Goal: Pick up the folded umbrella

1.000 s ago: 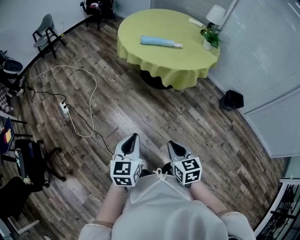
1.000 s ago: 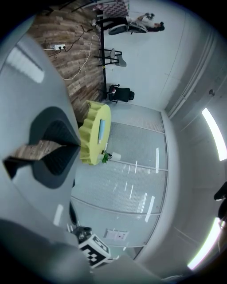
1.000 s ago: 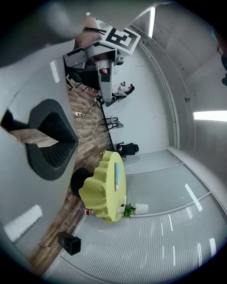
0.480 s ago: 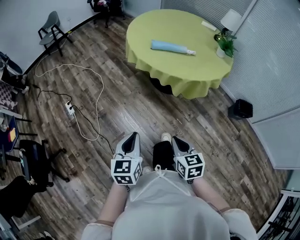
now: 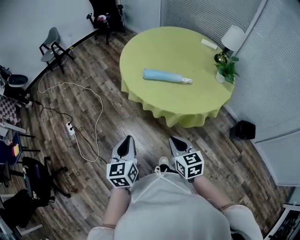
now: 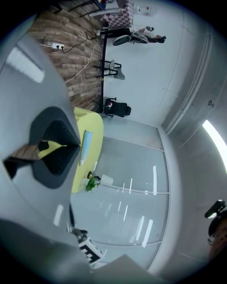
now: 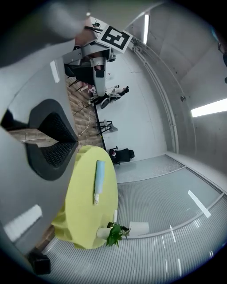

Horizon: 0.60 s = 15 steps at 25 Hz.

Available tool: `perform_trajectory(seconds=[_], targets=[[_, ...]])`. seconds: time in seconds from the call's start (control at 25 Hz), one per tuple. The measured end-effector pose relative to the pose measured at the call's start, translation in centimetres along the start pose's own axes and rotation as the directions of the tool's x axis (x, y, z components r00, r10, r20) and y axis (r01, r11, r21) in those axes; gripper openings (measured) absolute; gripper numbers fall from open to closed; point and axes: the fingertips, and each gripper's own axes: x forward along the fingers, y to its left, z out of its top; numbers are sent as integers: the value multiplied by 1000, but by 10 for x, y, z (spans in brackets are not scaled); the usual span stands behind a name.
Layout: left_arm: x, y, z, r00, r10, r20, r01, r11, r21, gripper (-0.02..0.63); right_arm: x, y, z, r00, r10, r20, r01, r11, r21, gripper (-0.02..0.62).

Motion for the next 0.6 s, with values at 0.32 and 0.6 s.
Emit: perform_trajectory(seconds=[0.32,0.6], targets=[[108,-38,14,998,-33,-50,33,999,-7,6,39,-104,33,1000,2,0,-2,1000,26,0],[171,-55,21,989,-92,-119,95,995,20,6,60,-148,47,1000,-18,15,16,996,89,0]])
